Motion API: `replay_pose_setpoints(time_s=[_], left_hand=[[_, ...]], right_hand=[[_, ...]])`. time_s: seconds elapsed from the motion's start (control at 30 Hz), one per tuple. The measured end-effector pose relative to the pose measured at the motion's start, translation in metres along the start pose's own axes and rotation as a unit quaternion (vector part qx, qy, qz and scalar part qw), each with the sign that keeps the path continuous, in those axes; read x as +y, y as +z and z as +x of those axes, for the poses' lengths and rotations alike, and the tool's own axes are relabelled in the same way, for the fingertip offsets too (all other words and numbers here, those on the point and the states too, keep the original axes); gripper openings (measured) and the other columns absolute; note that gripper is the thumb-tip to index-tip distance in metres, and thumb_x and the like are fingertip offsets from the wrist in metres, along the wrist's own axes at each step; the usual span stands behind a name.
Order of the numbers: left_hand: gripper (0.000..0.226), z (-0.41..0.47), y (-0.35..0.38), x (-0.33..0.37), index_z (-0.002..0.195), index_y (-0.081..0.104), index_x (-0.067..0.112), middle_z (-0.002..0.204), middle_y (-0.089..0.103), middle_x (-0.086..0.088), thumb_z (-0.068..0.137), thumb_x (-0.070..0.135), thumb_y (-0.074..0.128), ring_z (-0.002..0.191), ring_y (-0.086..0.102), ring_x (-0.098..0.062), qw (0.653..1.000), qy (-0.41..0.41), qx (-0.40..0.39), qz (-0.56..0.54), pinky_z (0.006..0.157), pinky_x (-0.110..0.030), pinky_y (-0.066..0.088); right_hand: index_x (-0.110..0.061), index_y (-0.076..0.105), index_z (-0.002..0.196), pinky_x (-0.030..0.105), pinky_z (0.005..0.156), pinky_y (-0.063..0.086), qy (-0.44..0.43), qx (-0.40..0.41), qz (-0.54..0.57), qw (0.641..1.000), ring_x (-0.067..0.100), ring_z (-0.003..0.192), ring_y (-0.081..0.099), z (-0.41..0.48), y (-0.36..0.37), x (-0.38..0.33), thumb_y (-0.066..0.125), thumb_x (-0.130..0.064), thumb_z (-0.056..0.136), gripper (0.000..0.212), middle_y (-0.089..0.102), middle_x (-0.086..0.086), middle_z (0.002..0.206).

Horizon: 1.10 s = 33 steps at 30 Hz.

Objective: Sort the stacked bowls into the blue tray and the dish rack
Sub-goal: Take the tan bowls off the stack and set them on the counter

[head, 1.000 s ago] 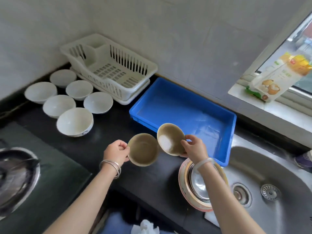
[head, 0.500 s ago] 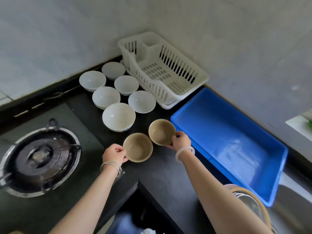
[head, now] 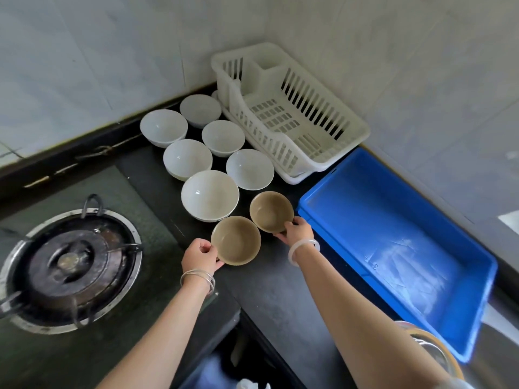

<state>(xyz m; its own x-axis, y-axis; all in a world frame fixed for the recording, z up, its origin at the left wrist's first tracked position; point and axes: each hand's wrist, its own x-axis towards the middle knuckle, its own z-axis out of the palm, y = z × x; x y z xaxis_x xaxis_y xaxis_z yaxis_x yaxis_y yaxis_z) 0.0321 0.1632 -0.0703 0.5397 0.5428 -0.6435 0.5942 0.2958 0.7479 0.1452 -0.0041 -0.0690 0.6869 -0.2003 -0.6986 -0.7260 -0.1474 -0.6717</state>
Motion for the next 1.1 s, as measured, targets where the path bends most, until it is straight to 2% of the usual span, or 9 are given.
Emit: replay_pose_setpoints(time_s=[0.07,0.17,0.27,0.5,0.63,0.7,0.8,0.97,1.1], left_hand=[[0.005,0.001,0.0,0.0,0.084,0.053,0.002,0.091,0.056,-0.017,0.086,-0.002,0.054,0.086,0.058,-0.032,1.0,0.001,0.001,0.0,0.075,-0.038,0.055],[0.008,0.003,0.001,0.0,0.08,0.052,0.003,0.088,0.056,-0.016,0.086,-0.002,0.054,0.084,0.058,-0.032,1.0,-0.001,0.001,0.0,0.075,-0.038,0.055],[0.015,0.005,0.001,0.0,0.074,0.051,0.007,0.087,0.057,-0.015,0.086,-0.001,0.054,0.084,0.059,-0.032,1.0,-0.002,0.001,0.004,0.075,-0.038,0.056],[0.008,0.006,0.001,-0.001,0.086,0.054,0.008,0.096,0.06,-0.015,0.085,0.001,0.057,0.09,0.062,-0.033,1.0,0.006,0.005,0.013,0.077,-0.041,0.057],[0.017,0.0,-0.001,-0.002,0.103,0.06,0.009,0.107,0.063,-0.014,0.088,0.004,0.055,0.086,0.062,-0.026,0.998,0.041,0.003,0.043,0.079,-0.035,0.056],[0.024,-0.005,-0.003,-0.002,0.112,0.061,0.008,0.112,0.065,-0.012,0.089,0.007,0.053,0.084,0.063,-0.024,0.993,0.075,0.003,0.095,0.085,-0.038,0.055],[0.032,-0.015,-0.006,0.0,0.121,0.059,0.011,0.121,0.064,-0.009,0.089,0.013,0.051,0.104,0.063,-0.03,0.971,0.124,0.017,0.202,0.095,-0.039,0.048],[0.03,-0.044,0.003,0.007,0.115,0.061,0.008,0.117,0.061,-0.016,0.087,0.007,0.051,0.109,0.057,-0.031,0.921,0.244,0.051,0.301,0.088,-0.039,0.044],[0.023,-0.082,0.036,0.0,0.108,0.063,0.011,0.111,0.063,-0.01,0.088,0.008,0.052,0.097,0.06,-0.024,0.911,0.277,-0.029,0.305,0.079,-0.029,0.044]], right_hand=[[-0.015,0.044,0.133,0.023,0.055,0.055,-0.004,-0.01,-0.006,1.0,0.021,0.094,0.059,0.001,0.003,-0.002,0.05,-0.007,0.093,0.041,0.056,0.01,0.126],[-0.011,0.044,0.133,0.036,0.078,0.058,0.01,-0.024,0.02,0.999,0.03,0.108,0.06,0.004,0.007,-0.005,0.048,-0.004,0.093,0.041,0.056,0.015,0.127],[-0.011,0.044,0.133,0.04,0.084,0.056,0.026,-0.026,0.041,0.999,0.033,0.111,0.058,0.005,0.008,-0.006,0.048,-0.004,0.093,0.041,0.056,0.016,0.127],[-0.016,0.045,0.132,0.03,0.06,0.056,0.051,-0.041,0.08,0.995,0.024,0.087,0.066,-0.003,0.006,-0.007,0.048,-0.012,0.095,0.038,0.058,0.014,0.122],[-0.018,0.046,0.131,0.028,0.062,0.057,0.04,-0.052,0.074,0.995,0.021,0.082,0.068,-0.009,-0.003,-0.007,0.048,-0.017,0.095,0.036,0.059,0.011,0.121],[-0.019,0.049,0.129,0.028,0.065,0.057,0.018,-0.051,0.054,0.997,0.02,0.083,0.068,-0.014,-0.013,-0.004,0.047,-0.019,0.096,0.033,0.061,0.008,0.12],[-0.018,0.052,0.125,0.027,0.069,0.056,-0.038,-0.055,0.013,0.998,0.021,0.086,0.068,-0.024,-0.034,0.002,0.044,-0.022,0.097,0.029,0.062,0.005,0.118],[-0.02,0.061,0.107,0.023,0.069,0.054,-0.148,-0.027,-0.075,0.986,0.016,0.08,0.068,-0.056,-0.09,0.015,0.042,-0.023,0.097,0.021,0.067,0.003,0.106],[-0.025,0.062,0.089,0.02,0.062,0.051,-0.2,0.03,-0.088,0.975,0.013,0.068,0.065,-0.086,-0.15,0.04,0.046,-0.018,0.094,0.019,0.069,-0.001,0.09]])
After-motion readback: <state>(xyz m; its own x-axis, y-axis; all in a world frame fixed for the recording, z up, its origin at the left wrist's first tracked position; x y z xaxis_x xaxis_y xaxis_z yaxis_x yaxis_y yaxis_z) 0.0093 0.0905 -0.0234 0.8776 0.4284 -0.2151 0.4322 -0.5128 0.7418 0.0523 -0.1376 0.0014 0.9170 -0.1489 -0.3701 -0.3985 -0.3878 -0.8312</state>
